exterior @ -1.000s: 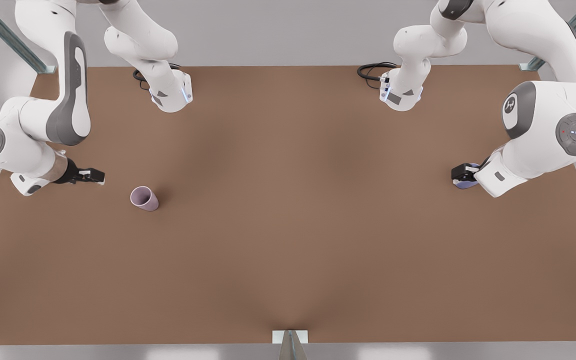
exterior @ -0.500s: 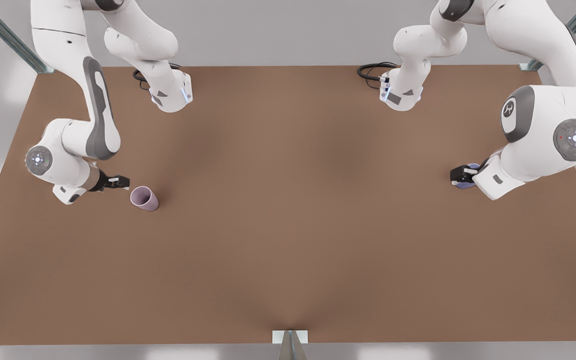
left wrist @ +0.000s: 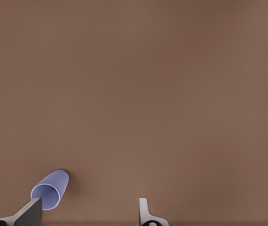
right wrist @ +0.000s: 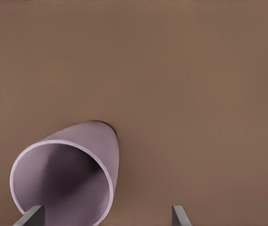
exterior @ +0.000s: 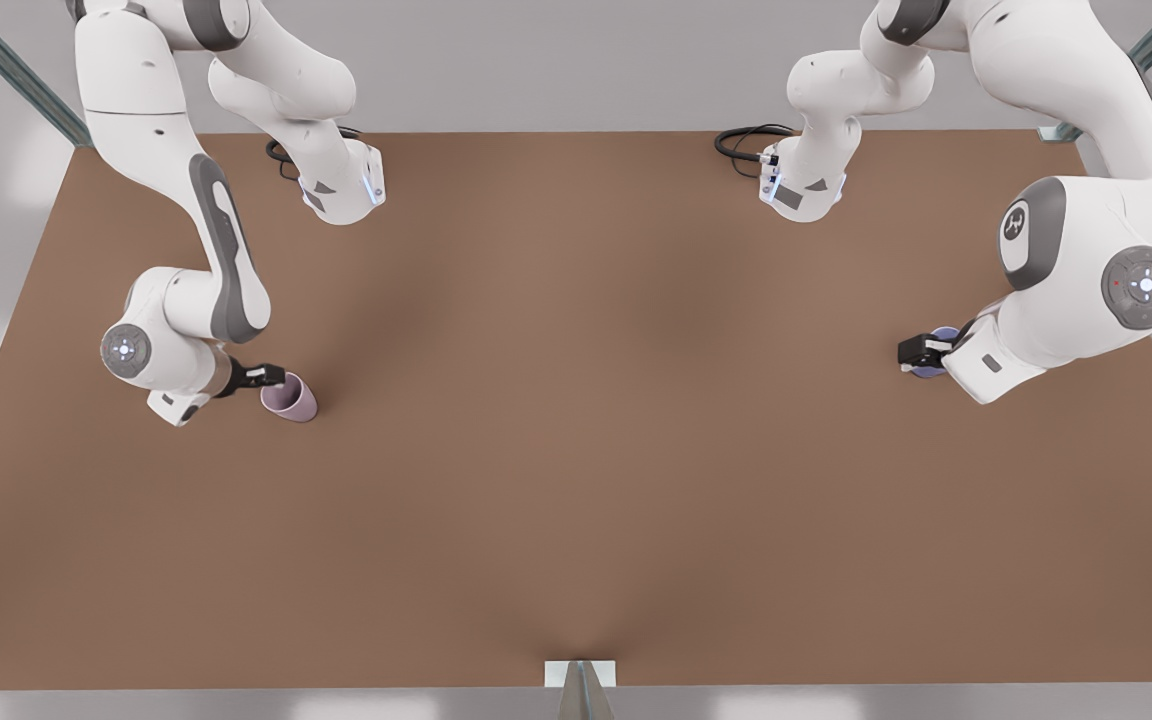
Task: Stack the cups, with the pink cup at the bottom and the purple cup at the top
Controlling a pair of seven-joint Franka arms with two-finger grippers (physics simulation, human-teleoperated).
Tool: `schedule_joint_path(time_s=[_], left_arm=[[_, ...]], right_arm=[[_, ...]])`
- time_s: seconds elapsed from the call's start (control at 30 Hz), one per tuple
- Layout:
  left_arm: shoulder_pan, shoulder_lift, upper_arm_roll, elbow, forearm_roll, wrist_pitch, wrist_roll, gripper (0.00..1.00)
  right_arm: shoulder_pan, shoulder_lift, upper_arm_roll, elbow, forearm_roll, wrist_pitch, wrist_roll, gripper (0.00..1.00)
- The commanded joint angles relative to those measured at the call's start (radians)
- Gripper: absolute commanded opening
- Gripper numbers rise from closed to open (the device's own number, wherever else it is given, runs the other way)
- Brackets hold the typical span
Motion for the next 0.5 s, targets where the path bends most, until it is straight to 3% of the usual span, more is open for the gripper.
schedule_joint_path(time_s=[0.0,0.3,0.33,0.4,0.47], left_arm=[[0.000,0.000,0.000,0.000,0.002,-0.005,-0.011,1.00],[0.000,0.007,0.000,0.000,0.002,-0.005,-0.011,1.00],[0.000,0.007,0.000,0.000,0.002,-0.006,-0.011,1.00],[0.000,0.007,0.000,0.000,0.002,-0.012,-0.028,1.00],[0.000,0.007,0.000,0.000,0.002,-0.014,-0.029,1.00]], right_arm=[[0.000,0.000,-0.001,-0.006,0.001,0.084,-0.046,1.00],[0.014,0.078,0.001,-0.090,0.001,0.249,-0.046,0.97],[0.014,0.078,0.001,-0.090,0.001,0.249,-0.046,0.87],[0.012,0.073,0.001,-0.084,0.000,0.249,-0.049,0.83],[0.012,0.070,-0.001,-0.084,0.000,0.247,-0.049,0.51]])
